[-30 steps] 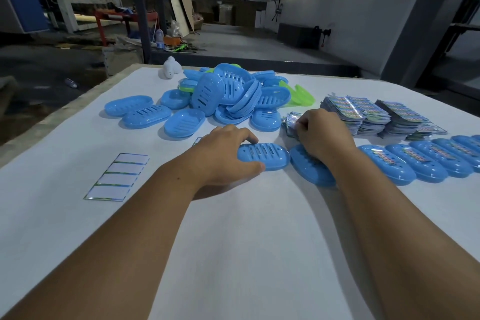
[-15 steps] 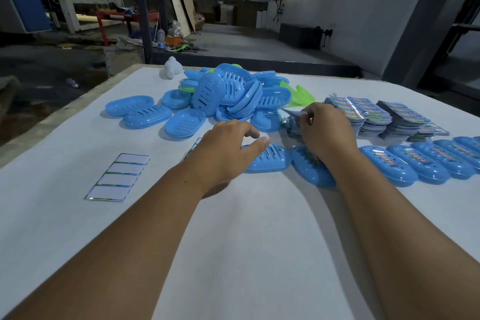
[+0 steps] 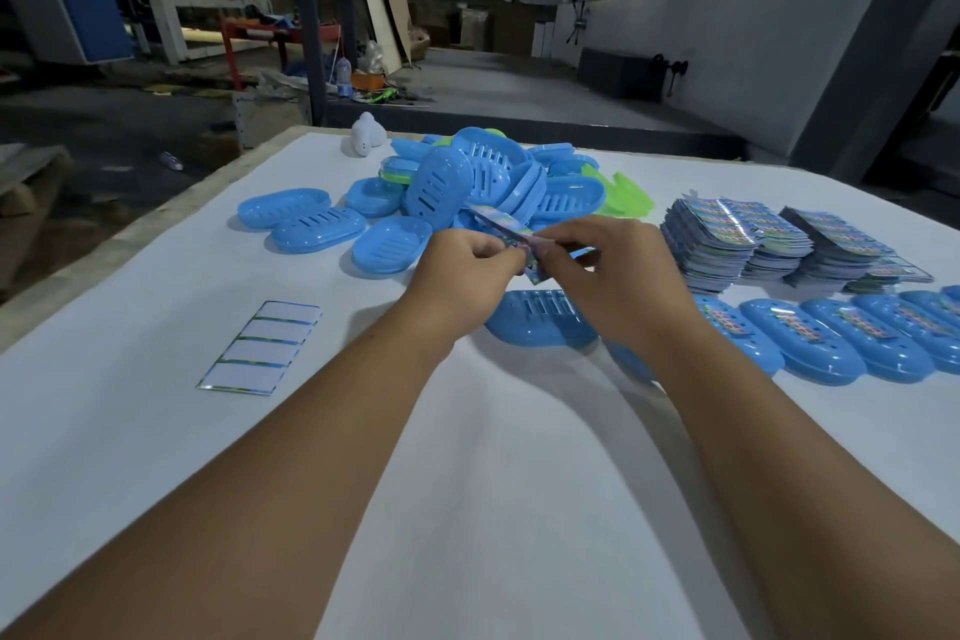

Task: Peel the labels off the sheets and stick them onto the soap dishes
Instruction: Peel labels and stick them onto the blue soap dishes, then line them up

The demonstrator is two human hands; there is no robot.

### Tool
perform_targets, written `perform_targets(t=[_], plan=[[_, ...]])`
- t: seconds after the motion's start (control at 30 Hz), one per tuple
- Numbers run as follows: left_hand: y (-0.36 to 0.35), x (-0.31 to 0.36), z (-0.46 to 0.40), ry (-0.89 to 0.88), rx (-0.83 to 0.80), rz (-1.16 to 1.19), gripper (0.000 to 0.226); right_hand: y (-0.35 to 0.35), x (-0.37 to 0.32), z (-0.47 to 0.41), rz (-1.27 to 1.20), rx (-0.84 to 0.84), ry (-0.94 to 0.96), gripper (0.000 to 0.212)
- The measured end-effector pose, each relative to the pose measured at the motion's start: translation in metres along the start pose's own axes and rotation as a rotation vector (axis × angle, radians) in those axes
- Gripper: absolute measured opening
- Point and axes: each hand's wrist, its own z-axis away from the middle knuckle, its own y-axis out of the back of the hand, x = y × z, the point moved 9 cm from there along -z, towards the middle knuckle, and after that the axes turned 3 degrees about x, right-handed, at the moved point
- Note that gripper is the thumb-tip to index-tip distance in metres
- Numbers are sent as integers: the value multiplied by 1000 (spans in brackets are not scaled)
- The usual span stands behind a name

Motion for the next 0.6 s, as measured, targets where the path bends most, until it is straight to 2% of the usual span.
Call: perform_targets(t=[0.17,0.4,0.6], plan=[[-1,-6,-1,38,0,-13,35,2,19,1,-151,93,-197,18],[1,-7,-1,21,33,-73,36,10,35,0,-172,211,-356,15],[0,-14,-7,40,41,-73,22,21,45,0,-159,267,-395,15]])
